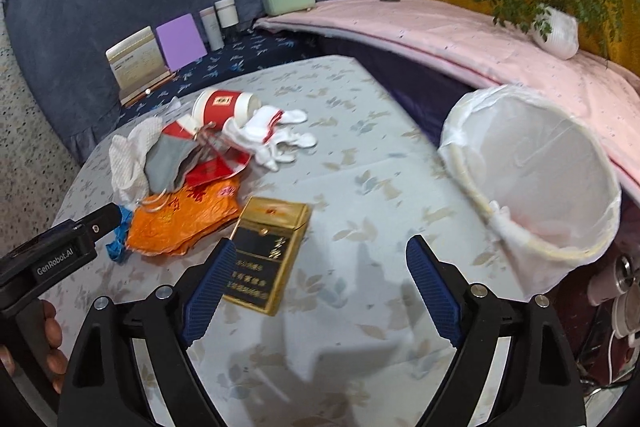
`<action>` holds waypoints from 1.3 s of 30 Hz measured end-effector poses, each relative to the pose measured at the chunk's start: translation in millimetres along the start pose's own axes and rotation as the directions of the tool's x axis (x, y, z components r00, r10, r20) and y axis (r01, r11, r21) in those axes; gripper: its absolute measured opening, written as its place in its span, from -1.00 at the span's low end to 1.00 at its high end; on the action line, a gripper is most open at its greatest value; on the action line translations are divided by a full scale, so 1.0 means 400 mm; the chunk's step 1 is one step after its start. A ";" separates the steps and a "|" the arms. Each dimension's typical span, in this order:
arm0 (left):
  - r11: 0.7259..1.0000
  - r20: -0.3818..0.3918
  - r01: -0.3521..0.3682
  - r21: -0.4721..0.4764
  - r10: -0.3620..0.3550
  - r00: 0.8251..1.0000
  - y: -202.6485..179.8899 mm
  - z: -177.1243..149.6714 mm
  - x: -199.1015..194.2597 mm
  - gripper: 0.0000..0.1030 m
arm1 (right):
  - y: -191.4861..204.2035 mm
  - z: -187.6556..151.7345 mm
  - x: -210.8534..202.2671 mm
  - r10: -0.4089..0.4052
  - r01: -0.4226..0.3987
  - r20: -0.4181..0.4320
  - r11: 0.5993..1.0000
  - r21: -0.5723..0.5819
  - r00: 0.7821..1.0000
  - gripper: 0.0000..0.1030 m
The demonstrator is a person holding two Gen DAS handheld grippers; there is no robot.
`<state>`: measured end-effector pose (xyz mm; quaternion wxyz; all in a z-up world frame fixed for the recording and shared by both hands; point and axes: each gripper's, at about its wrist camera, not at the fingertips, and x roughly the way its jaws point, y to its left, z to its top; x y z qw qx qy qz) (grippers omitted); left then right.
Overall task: Collect trash
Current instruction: 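Grasp the gold cigarette box with the right tool while the left tool grasps the blue strap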
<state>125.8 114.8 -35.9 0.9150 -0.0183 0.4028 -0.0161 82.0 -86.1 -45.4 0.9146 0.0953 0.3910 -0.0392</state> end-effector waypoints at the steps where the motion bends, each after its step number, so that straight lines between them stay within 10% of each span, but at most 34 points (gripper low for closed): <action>1: 1.000 -0.006 -0.003 0.004 0.003 1.000 0.008 -0.004 0.007 0.57 | 0.008 -0.003 0.009 0.001 -0.001 -0.007 1.000 -0.001 1.000 0.62; 16: 0.997 -0.098 0.046 -0.057 -0.052 0.994 0.094 -0.037 0.099 0.43 | 0.101 -0.025 0.116 -0.016 0.014 -0.079 0.999 -0.031 0.997 0.62; 31: 0.987 -0.124 0.137 -0.081 -0.146 0.982 0.086 -0.044 0.103 -0.48 | 0.134 -0.029 0.163 -0.029 0.023 -0.105 0.998 -0.052 0.994 0.62; 39: 0.987 -0.096 0.142 -0.075 -0.149 0.984 0.080 -0.050 0.064 -0.59 | 0.132 -0.038 0.150 -0.038 0.030 -0.105 0.997 -0.075 0.994 0.18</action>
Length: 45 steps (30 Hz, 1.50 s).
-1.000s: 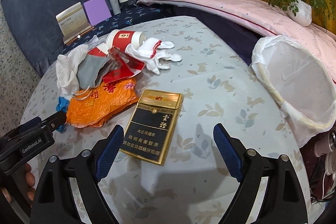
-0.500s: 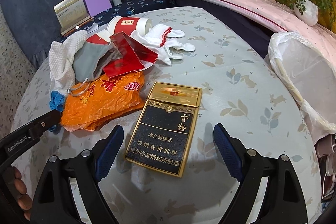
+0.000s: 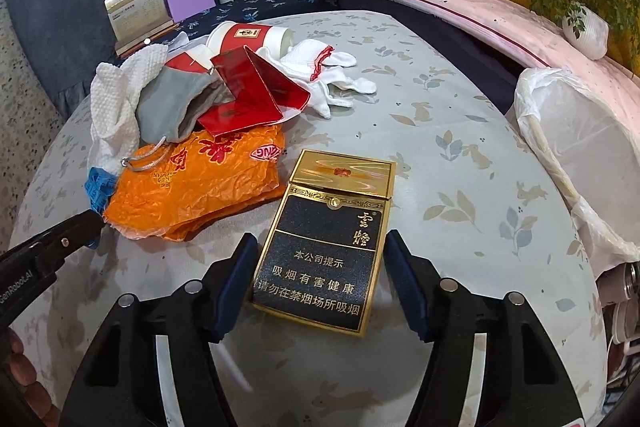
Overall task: Collect trash
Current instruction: 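Grasp the gold cigarette box with the right tool while the left tool grasps the blue strap, then carry the box and strap over the wastebasket and open both tools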
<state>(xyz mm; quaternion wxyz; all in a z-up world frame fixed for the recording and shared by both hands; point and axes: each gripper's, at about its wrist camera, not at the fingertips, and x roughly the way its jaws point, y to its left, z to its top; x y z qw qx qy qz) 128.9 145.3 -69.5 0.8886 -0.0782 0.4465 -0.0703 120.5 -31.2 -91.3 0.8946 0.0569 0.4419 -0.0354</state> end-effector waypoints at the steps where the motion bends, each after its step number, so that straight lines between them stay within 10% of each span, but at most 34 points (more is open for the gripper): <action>1: 1.000 0.006 0.002 -0.002 -0.002 1.000 -0.003 -0.001 -0.008 -0.59 | -0.003 -0.002 -0.004 0.005 -0.005 0.000 1.000 0.005 1.000 0.17; 15: 0.999 0.088 0.028 0.023 -0.030 0.996 -0.075 0.003 -0.120 -0.61 | -0.085 -0.009 -0.083 0.053 -0.057 0.049 0.995 0.083 0.997 0.08; 16: 0.999 0.094 0.031 0.027 -0.033 0.995 -0.082 0.004 -0.128 -0.61 | -0.092 -0.008 -0.090 0.057 -0.061 0.054 0.994 0.086 0.997 0.02; 17: 0.999 0.102 0.031 0.033 -0.034 0.994 -0.090 0.005 -0.137 -0.61 | -0.098 -0.007 -0.094 0.061 -0.065 0.054 0.994 0.086 0.997 -0.61; 19: 0.998 0.112 0.031 0.045 -0.036 0.993 -0.108 0.008 -0.149 -0.61 | -0.108 -0.005 -0.095 0.088 -0.091 0.042 0.991 0.094 0.995 -0.66; 23: 0.997 0.118 0.037 0.065 -0.045 0.992 -0.138 0.006 -0.164 -0.62 | -0.126 -0.018 -0.085 0.073 -0.074 0.016 0.993 0.094 0.997 -0.64; 32: 0.996 0.083 0.048 0.074 -0.054 0.995 -0.156 -0.015 -0.145 -0.61 | -0.123 -0.037 -0.094 0.076 -0.078 0.025 0.991 0.104 0.997 0.24; 45: 0.996 0.085 0.058 0.074 -0.064 0.994 -0.152 -0.023 -0.154 -0.61 | -0.061 -0.040 -0.053 0.098 -0.097 -0.024 0.995 0.023 0.995 0.00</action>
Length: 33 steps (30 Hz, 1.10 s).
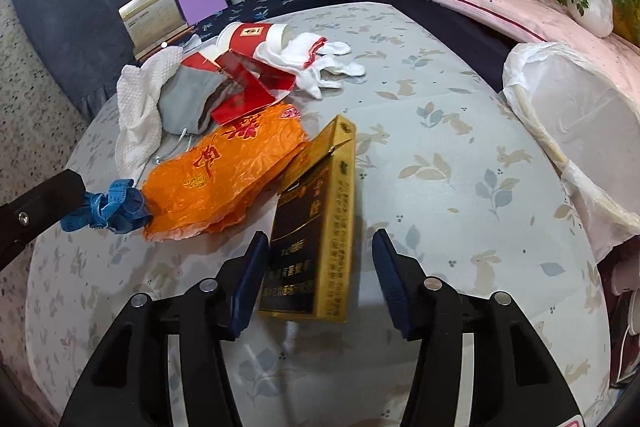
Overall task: Collect trash
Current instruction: 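Carry the box and strap over the wastebasket and open both tools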
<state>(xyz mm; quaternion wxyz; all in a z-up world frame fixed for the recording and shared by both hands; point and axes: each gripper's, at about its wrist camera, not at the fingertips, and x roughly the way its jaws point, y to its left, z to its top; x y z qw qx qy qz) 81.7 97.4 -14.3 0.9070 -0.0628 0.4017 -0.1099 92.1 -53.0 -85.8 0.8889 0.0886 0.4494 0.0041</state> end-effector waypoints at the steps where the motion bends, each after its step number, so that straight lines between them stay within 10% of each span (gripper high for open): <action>1: 1.000 0.003 0.001 0.001 -0.001 1.000 -0.001 0.001 -0.003 -0.61 | 0.005 0.000 -0.001 -0.003 0.003 0.002 1.000 -0.004 1.000 0.03; 15: 1.000 0.053 -0.002 0.021 0.001 0.999 -0.032 0.029 -0.058 -0.62 | -0.026 0.006 -0.019 0.009 -0.009 0.024 1.000 0.023 1.000 0.03; 18: 0.999 0.066 0.009 0.041 -0.012 0.998 -0.060 0.047 -0.064 -0.62 | -0.056 0.019 -0.043 0.034 -0.036 0.038 0.998 0.045 0.999 -0.57; 33: 0.986 0.045 0.064 0.157 -0.072 0.996 -0.236 0.072 -0.023 -0.62 | -0.148 0.031 -0.095 0.057 -0.062 0.070 0.996 0.072 0.996 -0.78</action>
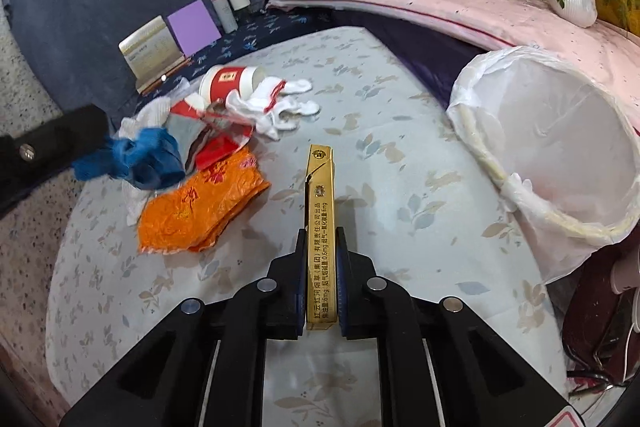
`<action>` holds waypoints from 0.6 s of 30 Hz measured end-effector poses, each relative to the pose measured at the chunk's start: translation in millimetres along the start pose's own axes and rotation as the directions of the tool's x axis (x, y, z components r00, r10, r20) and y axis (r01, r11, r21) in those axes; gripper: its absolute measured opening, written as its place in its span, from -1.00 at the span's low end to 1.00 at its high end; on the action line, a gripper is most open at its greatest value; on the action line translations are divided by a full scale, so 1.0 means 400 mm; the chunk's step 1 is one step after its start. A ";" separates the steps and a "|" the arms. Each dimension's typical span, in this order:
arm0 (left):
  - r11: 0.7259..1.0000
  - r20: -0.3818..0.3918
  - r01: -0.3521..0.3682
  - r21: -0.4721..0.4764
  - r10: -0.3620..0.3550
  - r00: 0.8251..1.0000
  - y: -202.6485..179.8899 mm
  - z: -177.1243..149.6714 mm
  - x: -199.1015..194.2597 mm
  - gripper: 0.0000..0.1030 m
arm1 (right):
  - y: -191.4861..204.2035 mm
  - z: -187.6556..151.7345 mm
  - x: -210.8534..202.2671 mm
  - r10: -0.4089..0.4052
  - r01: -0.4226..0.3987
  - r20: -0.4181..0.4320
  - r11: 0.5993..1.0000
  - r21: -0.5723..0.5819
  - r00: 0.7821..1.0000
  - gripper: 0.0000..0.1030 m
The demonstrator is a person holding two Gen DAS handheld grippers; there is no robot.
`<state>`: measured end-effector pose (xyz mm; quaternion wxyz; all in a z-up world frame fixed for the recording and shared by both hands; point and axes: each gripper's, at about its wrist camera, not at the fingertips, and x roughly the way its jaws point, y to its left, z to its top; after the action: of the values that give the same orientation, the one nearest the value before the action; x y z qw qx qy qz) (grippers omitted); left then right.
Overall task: Collect trash
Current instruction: 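Carry the box and strap over the wastebasket and open both tools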
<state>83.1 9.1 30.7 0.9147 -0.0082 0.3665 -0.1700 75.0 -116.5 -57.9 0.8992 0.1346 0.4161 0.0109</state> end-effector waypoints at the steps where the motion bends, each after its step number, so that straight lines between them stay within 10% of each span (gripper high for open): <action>1: 1.000 -0.004 0.004 0.006 -0.004 1.000 -0.009 0.003 0.007 -0.62 | -0.009 0.005 -0.009 -0.002 0.002 0.010 1.000 0.006 1.000 -0.78; 18: 0.963 -0.040 0.234 0.132 -0.231 0.972 -0.313 0.099 0.168 -0.61 | -0.368 0.109 -0.137 -0.219 0.187 0.144 0.960 0.208 0.965 -0.78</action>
<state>116.9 -134.5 32.5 0.8824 0.0131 0.3617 -0.3006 58.3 -275.9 -27.3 0.9097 0.1779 0.3508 -0.1331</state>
